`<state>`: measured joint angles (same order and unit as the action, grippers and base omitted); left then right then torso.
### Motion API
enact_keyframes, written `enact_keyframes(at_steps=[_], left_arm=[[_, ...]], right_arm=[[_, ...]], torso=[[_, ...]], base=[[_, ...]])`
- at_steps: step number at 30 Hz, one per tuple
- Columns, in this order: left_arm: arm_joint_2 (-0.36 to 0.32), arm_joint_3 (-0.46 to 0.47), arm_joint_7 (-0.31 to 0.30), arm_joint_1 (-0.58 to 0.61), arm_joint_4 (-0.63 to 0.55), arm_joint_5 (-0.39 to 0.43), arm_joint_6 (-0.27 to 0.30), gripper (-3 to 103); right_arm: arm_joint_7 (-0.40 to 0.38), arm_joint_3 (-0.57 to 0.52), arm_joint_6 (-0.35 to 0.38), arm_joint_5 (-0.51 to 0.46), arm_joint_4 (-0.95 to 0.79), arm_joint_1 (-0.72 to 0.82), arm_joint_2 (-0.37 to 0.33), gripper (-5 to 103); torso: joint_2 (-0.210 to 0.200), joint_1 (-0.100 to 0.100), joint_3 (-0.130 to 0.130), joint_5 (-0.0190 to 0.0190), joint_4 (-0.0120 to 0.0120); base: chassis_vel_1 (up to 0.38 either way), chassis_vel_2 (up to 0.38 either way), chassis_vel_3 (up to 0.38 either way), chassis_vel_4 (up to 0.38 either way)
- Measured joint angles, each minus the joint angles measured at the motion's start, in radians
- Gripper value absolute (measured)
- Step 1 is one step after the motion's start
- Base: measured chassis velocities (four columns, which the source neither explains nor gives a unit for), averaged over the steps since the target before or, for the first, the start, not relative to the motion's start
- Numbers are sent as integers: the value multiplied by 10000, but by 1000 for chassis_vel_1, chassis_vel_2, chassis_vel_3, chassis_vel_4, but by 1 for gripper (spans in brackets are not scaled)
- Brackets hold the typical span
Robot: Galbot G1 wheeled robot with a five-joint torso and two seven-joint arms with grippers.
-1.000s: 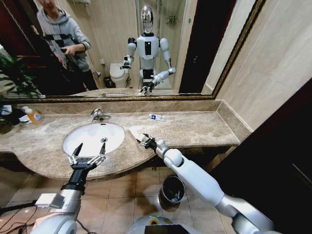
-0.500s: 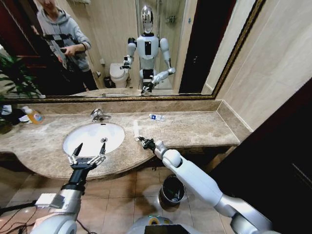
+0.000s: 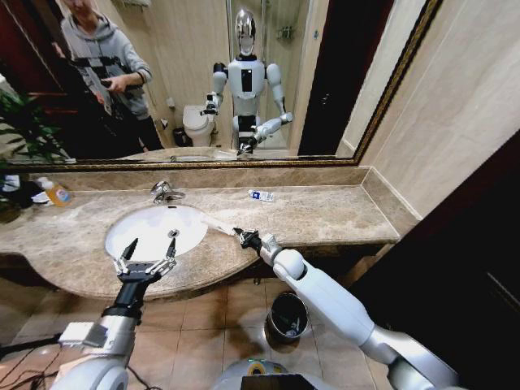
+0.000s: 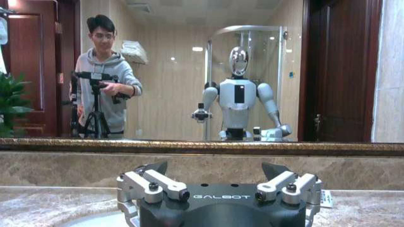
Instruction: Pick up the trash from the sink and place it in the trash bin.
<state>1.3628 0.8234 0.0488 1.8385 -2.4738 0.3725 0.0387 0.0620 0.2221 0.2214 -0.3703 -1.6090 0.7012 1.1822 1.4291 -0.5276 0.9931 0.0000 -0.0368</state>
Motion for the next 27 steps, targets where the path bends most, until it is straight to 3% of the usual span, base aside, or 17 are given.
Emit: enact_keyframes(at_steps=[13, 27], left_arm=[[0, 0, 0, 0, 0, 0, 0, 100], [0, 0, 0, 1, 0, 0, 0, 100]], right_arm=[[74, -777, -135, -398, -660, 319, -642, 0], [321, -3110, -306, -957, -2672, 1942, -1984, 0]], torso=[[0, 0, 0, 0, 0], [2, 0, 0, 2, 0]], base=[[0, 0, 0, 0], [0, 0, 0, 0]])
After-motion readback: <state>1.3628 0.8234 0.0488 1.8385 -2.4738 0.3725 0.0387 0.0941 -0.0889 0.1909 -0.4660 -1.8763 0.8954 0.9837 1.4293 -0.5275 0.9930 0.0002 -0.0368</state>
